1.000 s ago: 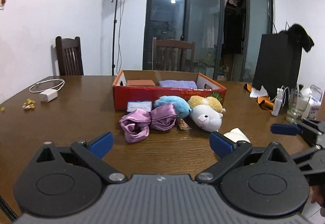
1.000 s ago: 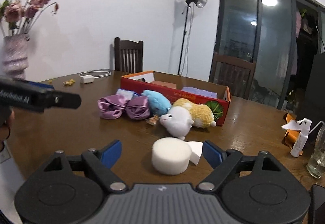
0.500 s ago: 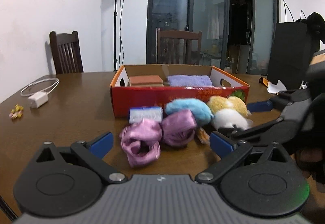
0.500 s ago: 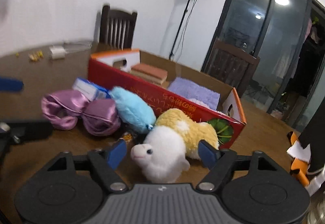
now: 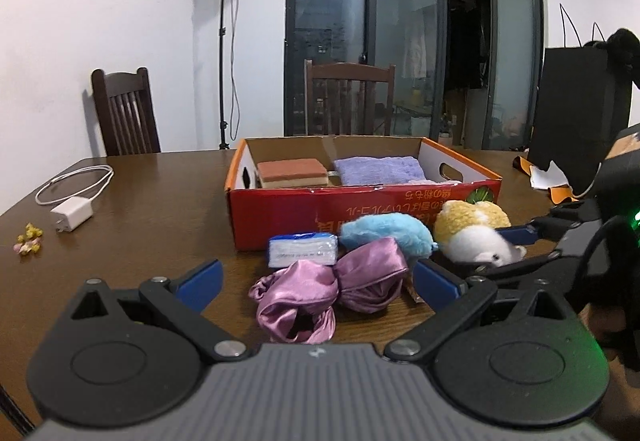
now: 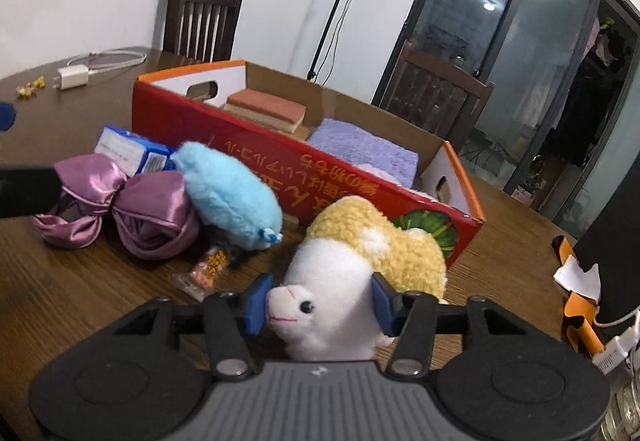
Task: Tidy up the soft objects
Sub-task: 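Reach both grippers to the white-and-yellow plush lamb and close on it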
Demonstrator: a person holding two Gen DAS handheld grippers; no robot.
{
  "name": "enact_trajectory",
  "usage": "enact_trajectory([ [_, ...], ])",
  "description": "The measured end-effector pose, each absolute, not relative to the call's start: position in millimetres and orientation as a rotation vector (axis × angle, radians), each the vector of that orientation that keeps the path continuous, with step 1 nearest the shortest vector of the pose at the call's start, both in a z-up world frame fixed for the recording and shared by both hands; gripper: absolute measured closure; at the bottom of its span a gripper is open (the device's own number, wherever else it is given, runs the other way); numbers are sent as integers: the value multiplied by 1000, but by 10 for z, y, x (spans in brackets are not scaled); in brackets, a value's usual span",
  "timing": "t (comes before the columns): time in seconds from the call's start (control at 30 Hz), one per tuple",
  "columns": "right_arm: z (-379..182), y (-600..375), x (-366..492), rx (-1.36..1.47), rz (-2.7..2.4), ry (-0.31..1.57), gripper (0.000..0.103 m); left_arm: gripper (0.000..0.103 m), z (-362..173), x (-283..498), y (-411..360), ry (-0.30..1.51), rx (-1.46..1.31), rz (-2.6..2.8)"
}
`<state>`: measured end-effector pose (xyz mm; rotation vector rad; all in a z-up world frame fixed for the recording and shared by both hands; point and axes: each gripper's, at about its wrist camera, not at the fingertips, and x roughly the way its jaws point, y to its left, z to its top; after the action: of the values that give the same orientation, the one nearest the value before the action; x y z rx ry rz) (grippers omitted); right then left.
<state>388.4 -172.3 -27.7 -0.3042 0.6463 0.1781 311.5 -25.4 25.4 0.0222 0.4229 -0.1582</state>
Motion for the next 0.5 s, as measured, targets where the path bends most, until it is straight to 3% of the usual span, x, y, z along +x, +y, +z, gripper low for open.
enact_trajectory([
  [0.27, 333, -1861, 3186, -152, 350, 477, 55, 0, 351, 2846, -144, 402, -36, -143],
  [0.5, 483, -2066, 2769, 357, 759, 500, 56, 0, 568, 2546, 207, 323, -63, -111],
])
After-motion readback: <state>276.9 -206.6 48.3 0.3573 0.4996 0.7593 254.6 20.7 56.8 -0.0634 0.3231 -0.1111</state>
